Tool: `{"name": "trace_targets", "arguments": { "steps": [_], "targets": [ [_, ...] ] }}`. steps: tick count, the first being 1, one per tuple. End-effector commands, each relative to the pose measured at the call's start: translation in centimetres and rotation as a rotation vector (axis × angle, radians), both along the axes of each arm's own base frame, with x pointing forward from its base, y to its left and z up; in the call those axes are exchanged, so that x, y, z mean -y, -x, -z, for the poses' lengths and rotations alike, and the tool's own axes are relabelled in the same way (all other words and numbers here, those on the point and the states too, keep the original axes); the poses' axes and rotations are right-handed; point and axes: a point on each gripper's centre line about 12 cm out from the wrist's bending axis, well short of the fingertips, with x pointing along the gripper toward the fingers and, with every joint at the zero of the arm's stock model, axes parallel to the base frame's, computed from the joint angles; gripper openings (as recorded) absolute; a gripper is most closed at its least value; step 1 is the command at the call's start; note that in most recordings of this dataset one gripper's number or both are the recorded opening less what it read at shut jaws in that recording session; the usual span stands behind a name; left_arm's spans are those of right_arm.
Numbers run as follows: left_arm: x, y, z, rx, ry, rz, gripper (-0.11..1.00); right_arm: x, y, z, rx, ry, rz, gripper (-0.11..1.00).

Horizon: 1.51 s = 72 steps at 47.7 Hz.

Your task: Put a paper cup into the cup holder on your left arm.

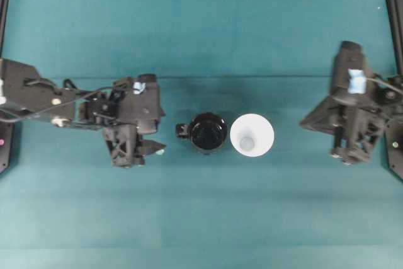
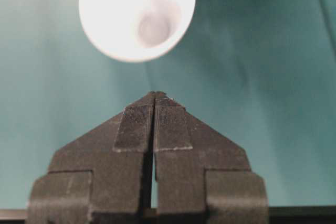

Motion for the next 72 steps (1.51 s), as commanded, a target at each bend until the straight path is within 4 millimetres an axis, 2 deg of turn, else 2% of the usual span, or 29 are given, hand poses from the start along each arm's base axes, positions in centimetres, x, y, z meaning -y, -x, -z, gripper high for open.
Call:
{"name": "trace_targets", "arguments": {
  "steps": [1, 13, 19, 24, 31, 35, 54, 72],
  "targets": [
    [0.1, 0.1, -0.8, 0.021, -0.002, 0.003, 0.89, 0.5, -2.1, -0.9, 0.01, 0.007, 0.007, -0.01],
    [0.1, 0.8, -1.1, 0.028, 0.009, -0.01, 0.89, 1.0, -6.1, -0.7, -0.035, 0.014, 0.006, 0.06],
    [0.1, 0.9, -1.1, 0.028, 0.017, -0.016, 0.89, 1.7, -6.7, -0.6, -0.066, 0.011, 0.027, 0.19],
    [0.2, 0.9, -1.2, 0.03, 0.019, -0.016, 0.89, 2.4, -6.4, -0.4, -0.106, 0.001, 0.057, 0.4],
    [0.3, 0.8, -1.2, 0.032, 0.018, -0.012, 0.89, 2.7, -6.2, 0.1, -0.138, -0.004, 0.07, 0.82],
    [0.4, 0.9, -1.2, 0.03, 0.019, -0.012, 0.89, 2.6, -6.4, 0.7, -0.156, -0.008, 0.07, 0.95],
    [0.4, 1.0, -1.2, 0.024, 0.019, -0.012, 0.89, 1.9, -9.1, 4.9, -0.231, -0.017, 0.041, 0.91],
    [0.4, 1.1, -1.1, 0.022, 0.019, -0.012, 0.89, 2.5, -9.4, 5.3, -0.241, -0.013, 0.054, 0.91]
  ]
}}
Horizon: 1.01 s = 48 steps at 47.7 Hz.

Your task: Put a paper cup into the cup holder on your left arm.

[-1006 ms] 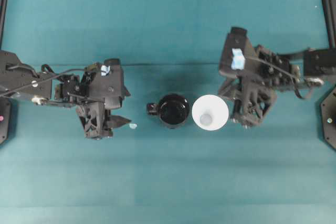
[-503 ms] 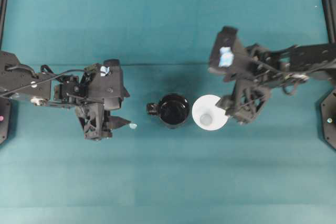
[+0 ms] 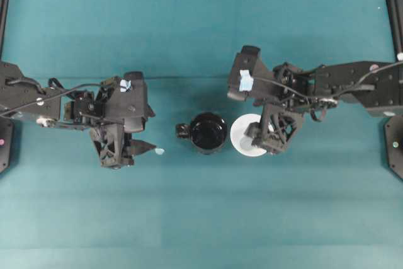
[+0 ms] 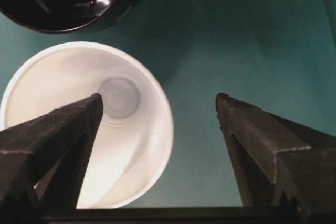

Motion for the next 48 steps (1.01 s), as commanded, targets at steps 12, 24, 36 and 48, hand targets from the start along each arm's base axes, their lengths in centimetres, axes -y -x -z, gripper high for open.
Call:
{"name": "trace_targets", "arguments": {
  "steps": [12, 24, 36, 48],
  "targets": [
    [0.04, -0.27, -0.61, 0.021, -0.002, 0.003, 0.89, 0.21, -0.27, -0.53, 0.018, 0.0, 0.013, 0.8],
    [0.05, -0.1, -0.42, 0.015, -0.002, 0.003, 0.89, 0.1, 0.01, -0.43, -0.003, -0.012, 0.02, 0.21],
    [0.05, -0.06, -0.33, 0.012, -0.002, 0.003, 0.89, -0.06, 0.16, -0.39, 0.001, -0.034, 0.041, -0.06],
    [0.05, -0.06, -0.27, 0.011, -0.001, 0.001, 0.89, -0.13, 0.27, -0.39, 0.0, -0.043, 0.061, -0.06]
  ]
}}
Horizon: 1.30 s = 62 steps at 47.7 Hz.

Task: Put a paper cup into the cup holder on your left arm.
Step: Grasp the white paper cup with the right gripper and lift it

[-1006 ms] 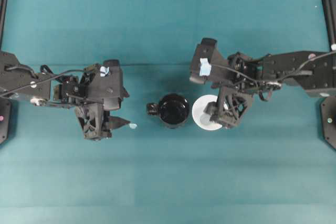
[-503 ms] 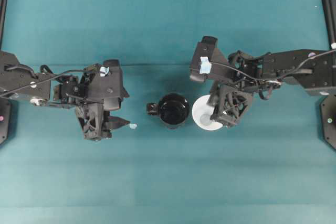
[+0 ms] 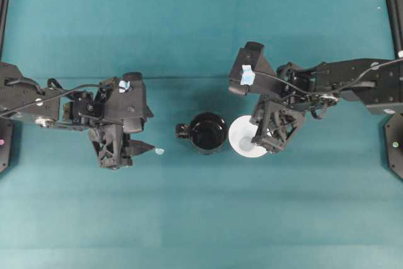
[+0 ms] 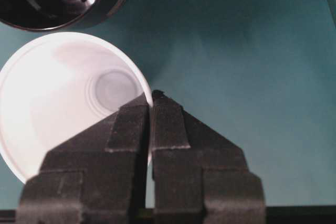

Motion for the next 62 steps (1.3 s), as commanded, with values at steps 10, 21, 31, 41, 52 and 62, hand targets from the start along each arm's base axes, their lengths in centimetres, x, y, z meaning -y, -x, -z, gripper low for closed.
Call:
{"name": "trace_targets", "arguments": {
  "steps": [10, 21, 31, 41, 52, 62],
  "targets": [
    [0.1, -0.2, -0.4, 0.016, 0.02, -0.018, 0.89, -0.3, 1.1, -1.8, -0.019, -0.028, 0.028, -0.06],
    [0.2, 0.0, -0.1, 0.009, 0.026, -0.023, 0.89, -0.4, 2.0, -3.8, -0.01, -0.052, 0.083, -0.06],
    [0.4, 0.0, -0.1, 0.015, 0.027, -0.018, 0.89, -0.3, 0.9, -6.3, 0.031, -0.061, 0.099, -0.06],
    [0.7, -0.1, -0.2, 0.021, 0.026, -0.006, 0.89, -0.1, -0.9, -9.6, 0.098, -0.055, 0.094, -0.06],
    [0.8, -0.2, -0.3, 0.024, 0.026, -0.003, 0.89, 0.1, -3.1, -11.1, 0.136, -0.045, 0.083, -0.06],
    [0.8, -0.3, -0.5, 0.036, 0.026, -0.004, 0.89, 0.6, -4.7, -11.5, 0.149, -0.019, 0.078, -0.06]
  ]
}}
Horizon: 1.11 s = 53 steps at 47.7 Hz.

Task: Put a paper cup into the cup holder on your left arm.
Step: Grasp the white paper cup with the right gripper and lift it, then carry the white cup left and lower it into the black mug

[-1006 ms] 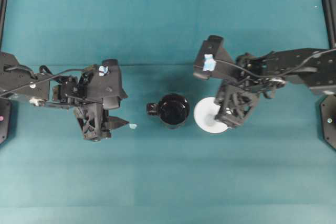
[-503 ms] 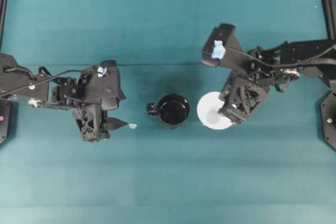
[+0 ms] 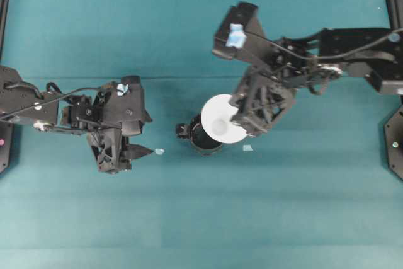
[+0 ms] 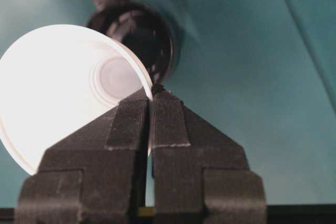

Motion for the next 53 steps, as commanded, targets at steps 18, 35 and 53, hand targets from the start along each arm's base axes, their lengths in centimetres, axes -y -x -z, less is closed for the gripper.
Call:
{"name": "trace_targets", "arguments": {
  "steps": [18, 35, 53],
  "targets": [
    [0.1, -0.8, -1.0, 0.051, -0.001, 0.003, 0.89, 0.4, -2.2, 1.5, -0.044, 0.0, 0.008, -0.06],
    [0.0, -0.9, -1.1, 0.052, -0.001, 0.002, 0.88, -0.1, -3.7, 4.2, -0.069, -0.002, -0.008, -0.06],
    [0.0, -0.8, -1.0, 0.049, -0.001, 0.002, 0.88, -0.1, -3.4, 5.2, -0.094, -0.005, -0.008, -0.06]
  ]
}}
